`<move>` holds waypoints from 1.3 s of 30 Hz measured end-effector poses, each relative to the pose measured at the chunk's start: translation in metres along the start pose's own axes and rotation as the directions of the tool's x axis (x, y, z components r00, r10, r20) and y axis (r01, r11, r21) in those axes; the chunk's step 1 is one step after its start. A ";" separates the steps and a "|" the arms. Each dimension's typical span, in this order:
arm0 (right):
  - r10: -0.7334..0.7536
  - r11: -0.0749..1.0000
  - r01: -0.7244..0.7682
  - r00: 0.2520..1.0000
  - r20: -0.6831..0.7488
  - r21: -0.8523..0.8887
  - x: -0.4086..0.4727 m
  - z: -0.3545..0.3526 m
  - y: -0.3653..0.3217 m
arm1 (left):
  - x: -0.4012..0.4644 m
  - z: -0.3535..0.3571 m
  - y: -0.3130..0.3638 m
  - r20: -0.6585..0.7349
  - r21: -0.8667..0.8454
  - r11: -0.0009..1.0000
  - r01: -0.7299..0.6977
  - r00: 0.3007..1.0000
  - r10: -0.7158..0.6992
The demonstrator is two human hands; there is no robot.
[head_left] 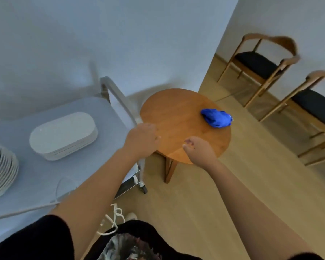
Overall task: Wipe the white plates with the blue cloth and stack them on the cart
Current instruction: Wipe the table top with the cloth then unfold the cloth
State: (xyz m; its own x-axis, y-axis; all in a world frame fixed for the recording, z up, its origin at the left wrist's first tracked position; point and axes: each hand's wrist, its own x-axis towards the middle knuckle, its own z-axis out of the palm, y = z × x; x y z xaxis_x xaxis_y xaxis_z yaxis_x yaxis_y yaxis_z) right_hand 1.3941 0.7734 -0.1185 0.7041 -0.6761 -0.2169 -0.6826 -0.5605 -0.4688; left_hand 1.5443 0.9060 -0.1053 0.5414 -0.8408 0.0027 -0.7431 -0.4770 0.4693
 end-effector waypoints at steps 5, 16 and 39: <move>0.149 0.989 -0.148 0.989 -0.022 0.027 0.018 -0.018 0.075 | 0.060 0.047 0.052 0.120 0.090 0.980 -0.178 0.979 0.166; 0.303 0.953 -0.303 0.953 0.023 0.025 0.132 -0.081 0.174 | 0.225 0.135 0.125 0.350 0.094 0.959 -0.266 0.911 0.218; 0.194 0.967 -0.116 0.911 0.364 -0.225 0.371 -0.087 0.355 | 0.406 0.246 0.198 0.519 0.177 0.977 0.115 0.833 -0.192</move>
State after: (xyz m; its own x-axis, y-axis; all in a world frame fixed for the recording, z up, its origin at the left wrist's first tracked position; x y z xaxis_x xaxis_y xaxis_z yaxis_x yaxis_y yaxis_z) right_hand 1.3963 0.2823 -0.2907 0.5801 -0.5503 -0.6005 -0.7862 -0.5712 -0.2360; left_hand 1.5196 0.4074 -0.2284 0.3897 -0.7418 -0.5458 -0.7335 -0.6084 0.3031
